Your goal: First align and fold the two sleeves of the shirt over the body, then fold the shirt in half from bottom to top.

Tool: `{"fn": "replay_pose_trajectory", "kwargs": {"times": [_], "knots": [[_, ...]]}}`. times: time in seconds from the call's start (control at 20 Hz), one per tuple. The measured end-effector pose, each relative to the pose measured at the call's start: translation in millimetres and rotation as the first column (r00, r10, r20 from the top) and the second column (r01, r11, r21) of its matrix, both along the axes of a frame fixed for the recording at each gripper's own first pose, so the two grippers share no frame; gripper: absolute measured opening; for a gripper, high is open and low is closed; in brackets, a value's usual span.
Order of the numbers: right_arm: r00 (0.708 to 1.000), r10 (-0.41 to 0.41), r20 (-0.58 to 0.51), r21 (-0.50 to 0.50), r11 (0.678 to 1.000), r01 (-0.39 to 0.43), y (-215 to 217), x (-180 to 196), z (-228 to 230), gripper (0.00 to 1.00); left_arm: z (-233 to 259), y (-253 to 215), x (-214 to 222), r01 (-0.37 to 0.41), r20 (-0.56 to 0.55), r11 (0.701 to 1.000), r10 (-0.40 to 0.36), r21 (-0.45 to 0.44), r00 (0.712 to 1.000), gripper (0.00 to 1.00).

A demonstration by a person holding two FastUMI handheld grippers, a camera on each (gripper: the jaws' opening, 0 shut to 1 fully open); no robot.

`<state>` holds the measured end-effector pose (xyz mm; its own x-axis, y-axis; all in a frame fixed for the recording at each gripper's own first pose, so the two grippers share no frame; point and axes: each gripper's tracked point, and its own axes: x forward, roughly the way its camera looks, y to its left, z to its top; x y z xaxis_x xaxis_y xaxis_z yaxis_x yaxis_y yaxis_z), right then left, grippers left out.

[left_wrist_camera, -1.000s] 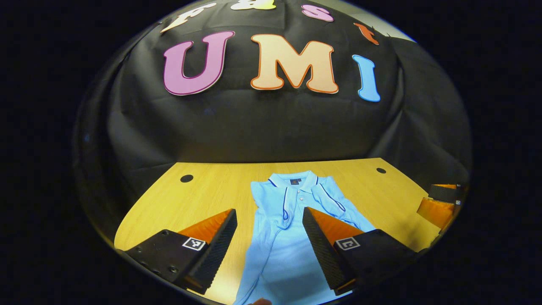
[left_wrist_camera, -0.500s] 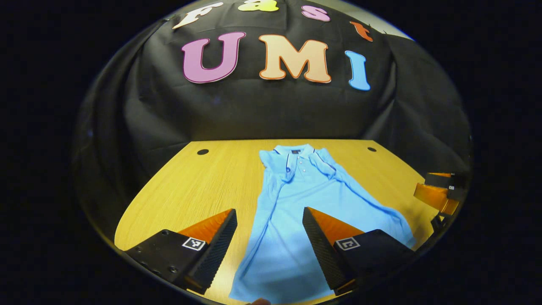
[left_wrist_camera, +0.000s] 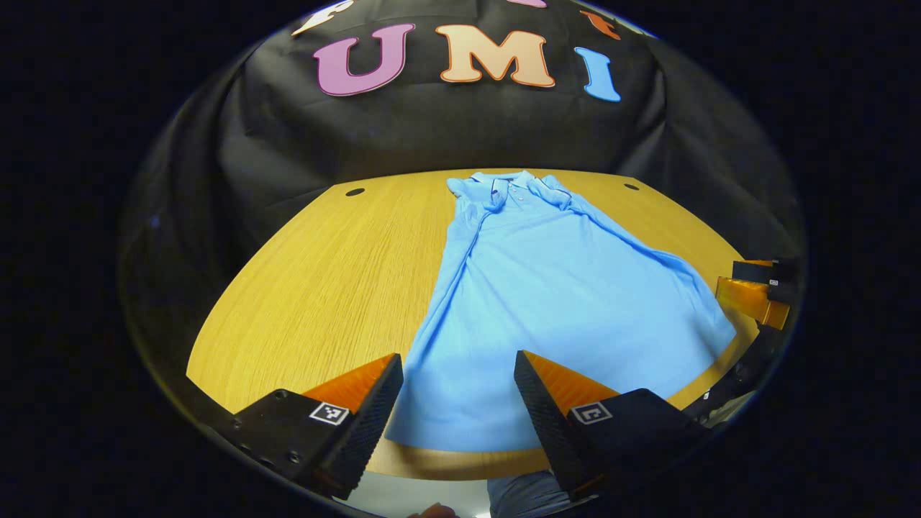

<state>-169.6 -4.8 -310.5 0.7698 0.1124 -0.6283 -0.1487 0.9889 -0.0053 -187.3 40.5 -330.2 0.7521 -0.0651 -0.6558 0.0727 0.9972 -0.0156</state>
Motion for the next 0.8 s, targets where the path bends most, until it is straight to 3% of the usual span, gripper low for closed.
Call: {"fn": "replay_pose_trajectory", "kwargs": {"times": [0.3, 0.45, 0.5, 0.6, 0.65, 0.7, 0.75, 0.8], "knots": [[0.995, -0.018, -0.094, -0.043, 0.999, 0.014, -14, -31, -41, 0.99, -16, 4, -15, 0.005, -0.02, 1.0, -0.005, 0.016, 1.0, 0.95], [0.99, -0.051, -0.13, -0.003, 0.999, 0.051, -15, -36, -46, 0.99, -14, 4, -12, 0.017, 0.023, 1.0, -0.017, 0.013, 1.0, 0.95], [0.988, -0.057, -0.147, 0.005, 0.998, 0.058, -16, -36, -49, 0.93, -15, 3, -13, 0.015, 0.028, 1.0, -0.015, 0.0, 1.0, 0.96], [0.986, -0.043, -0.158, 0.011, 0.999, 0.045, -11, -34, -51, 0.93, -15, 0, -13, -0.02, 0.049, 0.998, 0.023, -0.06, 0.999, 0.95], [0.987, -0.023, -0.157, 0.016, 1.0, 0.026, -5, -33, -50, 0.93, -17, 0, -14, -0.026, 0.047, 0.998, 0.029, -0.055, 0.999, 0.87], [0.986, 0.0, -0.166, 0.021, 1.0, 0.004, 3, -36, -51, 0.8, -18, -7, -15, -0.008, 0.044, 0.998, 0.011, -0.06, 0.999, 0.8], [0.986, 0.016, -0.165, 0.023, 1.0, -0.013, 9, -37, -50, 0.7, -15, -15, -17, 0.006, 0.038, 0.998, -0.004, -0.067, 0.999, 0.61], [0.985, 0.033, -0.171, 0.033, 0.999, -0.028, 17, -38, -49, 0.48, -16, -20, -15, 0.009, 0.036, 0.998, -0.006, -0.067, 0.999, 0.51]]}}
